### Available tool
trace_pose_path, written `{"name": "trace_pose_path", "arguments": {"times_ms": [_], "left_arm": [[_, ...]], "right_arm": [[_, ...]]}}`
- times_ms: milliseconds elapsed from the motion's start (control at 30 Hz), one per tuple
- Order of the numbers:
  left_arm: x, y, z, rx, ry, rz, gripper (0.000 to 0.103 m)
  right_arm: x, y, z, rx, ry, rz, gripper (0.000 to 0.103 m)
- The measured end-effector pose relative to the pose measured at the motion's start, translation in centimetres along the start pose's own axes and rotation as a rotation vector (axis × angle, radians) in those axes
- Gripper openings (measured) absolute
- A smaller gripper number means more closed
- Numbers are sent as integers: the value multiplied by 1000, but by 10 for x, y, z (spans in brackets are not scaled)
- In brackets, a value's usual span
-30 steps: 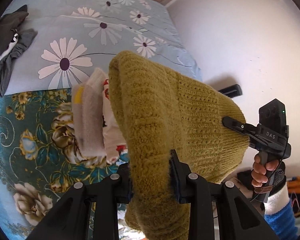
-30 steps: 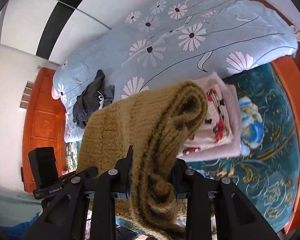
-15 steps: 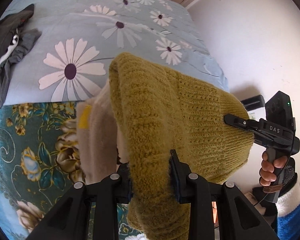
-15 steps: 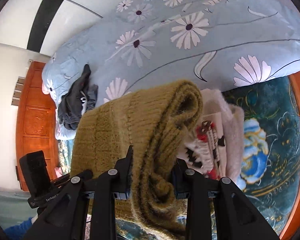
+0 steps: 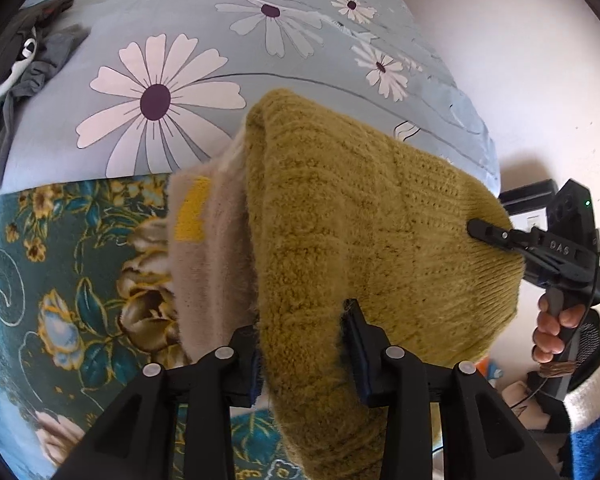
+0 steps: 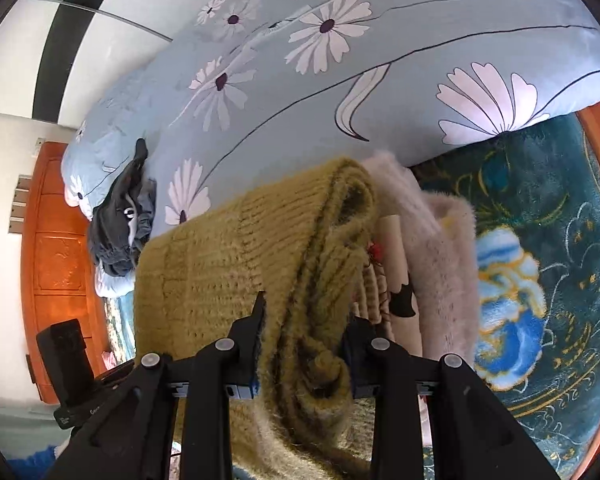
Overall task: Fold clothes
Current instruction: 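Lift the folded sweater with both grippers and carry it onto the pink clothes stack, then lower the sweater onto the stack and open both grippers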
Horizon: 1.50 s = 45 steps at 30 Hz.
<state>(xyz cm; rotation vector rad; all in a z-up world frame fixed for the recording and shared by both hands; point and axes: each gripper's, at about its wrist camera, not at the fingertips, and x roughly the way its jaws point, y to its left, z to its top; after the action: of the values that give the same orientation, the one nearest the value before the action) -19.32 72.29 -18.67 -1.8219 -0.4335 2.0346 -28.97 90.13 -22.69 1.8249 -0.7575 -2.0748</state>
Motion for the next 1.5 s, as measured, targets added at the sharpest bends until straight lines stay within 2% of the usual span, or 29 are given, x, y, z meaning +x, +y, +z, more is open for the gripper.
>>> {"name": "trace_pose_path", "arguments": {"times_ms": [167, 300, 433, 567, 667, 800, 900, 933, 1067, 1333, 1500], "left_arm": [[-6, 6, -4, -30, 15, -19, 41], [-22, 7, -1, -31, 18, -29, 41], [-47, 13, -4, 3, -18, 11, 41], [-74, -2, -5, 89, -98, 98, 41], [-81, -33, -4, 192, -140, 127, 41], [-67, -67, -10, 291, -134, 123, 41], [-56, -70, -21, 310, -104, 123, 41], [-52, -68, -24, 315, -93, 130, 41], [-33, -59, -38, 332, -54, 166, 41], [-1, -46, -48, 342, 5, 205, 42], [17, -44, -50, 391, 49, 234, 43]], "right_arm": [[7, -5, -4, 23, 15, -7, 32], [0, 0, -6, 14, 20, -27, 37], [-20, 3, -16, -9, -15, -88, 43], [-52, 8, -31, -57, -68, -190, 45], [-69, 24, -41, -102, -114, -264, 45], [-69, 57, -60, -172, -154, -195, 45], [-59, 77, -77, -230, -150, -114, 45], [-54, 77, -81, -244, -141, -116, 45], [-33, 52, -90, -213, -96, -198, 45], [-17, 27, -89, -163, -100, -171, 45], [-8, 16, -101, -155, -105, -155, 45]]}}
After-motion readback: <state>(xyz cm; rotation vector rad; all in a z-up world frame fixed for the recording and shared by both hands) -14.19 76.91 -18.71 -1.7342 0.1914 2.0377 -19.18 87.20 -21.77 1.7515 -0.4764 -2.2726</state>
